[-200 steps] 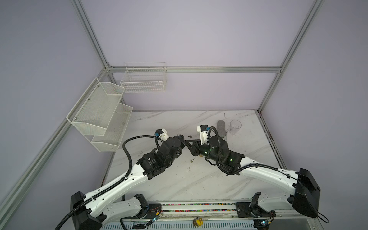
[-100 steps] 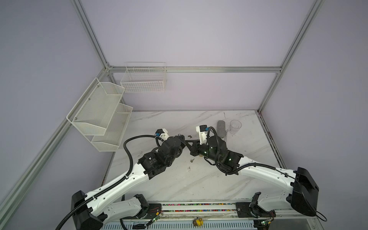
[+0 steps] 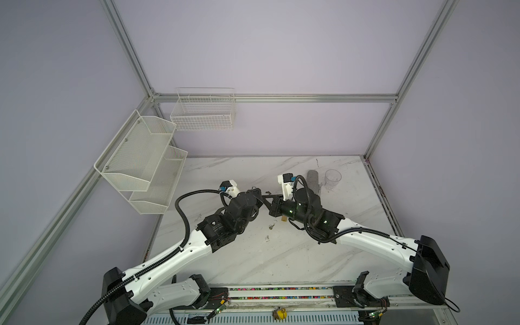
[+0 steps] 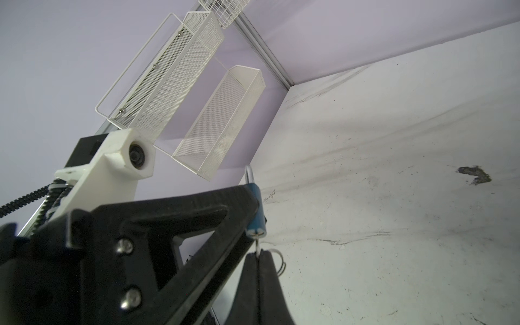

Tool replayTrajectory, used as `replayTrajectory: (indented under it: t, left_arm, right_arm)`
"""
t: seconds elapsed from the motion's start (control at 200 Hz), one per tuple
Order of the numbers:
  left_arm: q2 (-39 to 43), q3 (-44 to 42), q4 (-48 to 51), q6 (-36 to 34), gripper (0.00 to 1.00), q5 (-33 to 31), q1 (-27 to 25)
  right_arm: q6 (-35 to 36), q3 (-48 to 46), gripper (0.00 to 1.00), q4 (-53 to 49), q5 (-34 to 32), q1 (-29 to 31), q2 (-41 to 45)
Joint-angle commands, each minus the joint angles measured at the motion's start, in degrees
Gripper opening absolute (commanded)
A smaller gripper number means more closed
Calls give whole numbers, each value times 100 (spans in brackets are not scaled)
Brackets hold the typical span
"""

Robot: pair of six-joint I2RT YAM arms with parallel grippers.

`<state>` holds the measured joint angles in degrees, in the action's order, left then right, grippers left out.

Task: Unlock with the key

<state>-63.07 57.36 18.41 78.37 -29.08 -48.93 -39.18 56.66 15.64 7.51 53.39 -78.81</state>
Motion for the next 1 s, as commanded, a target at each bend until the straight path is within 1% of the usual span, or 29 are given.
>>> replayTrajectory:
  t: [0.0, 0.18, 0.42, 0.69, 0.785, 0.86, 0.925, 0.995]
  left_arm:
    - [229, -94, -836, -29, 0, 770, -337]
    - [357, -273, -1037, 151, 0, 928, -337]
    - [383, -445, -1218, 288, 0, 907, -337]
    - [578, -499, -1103, 297, 0, 607, -339]
    - [629, -507, -1113, 344, 0, 587, -337]
    - [654, -487, -1112, 315, 0, 563, -330]
    - [679, -497, -1110, 243, 0, 478, -336]
    - [708, -493, -1090, 121, 0, 402, -337]
  right_arm:
    - [-630, 33, 0, 540, 461, 27, -21]
    - [-1383, -69, 0, 1043, 1118, 19, -67]
    - [-2191, -279, 0, 1450, 1439, -4, -47]
    - [-2646, -542, 0, 1714, 1472, -14, -30]
    - [-2934, -707, 0, 2071, 1482, -13, -63]
    - [-2875, -652, 0, 1976, 1486, -17, -100]
    - [-2628, -553, 0, 1684, 1411, -13, -66]
    - [-2290, -466, 0, 1359, 1182, -14, -19]
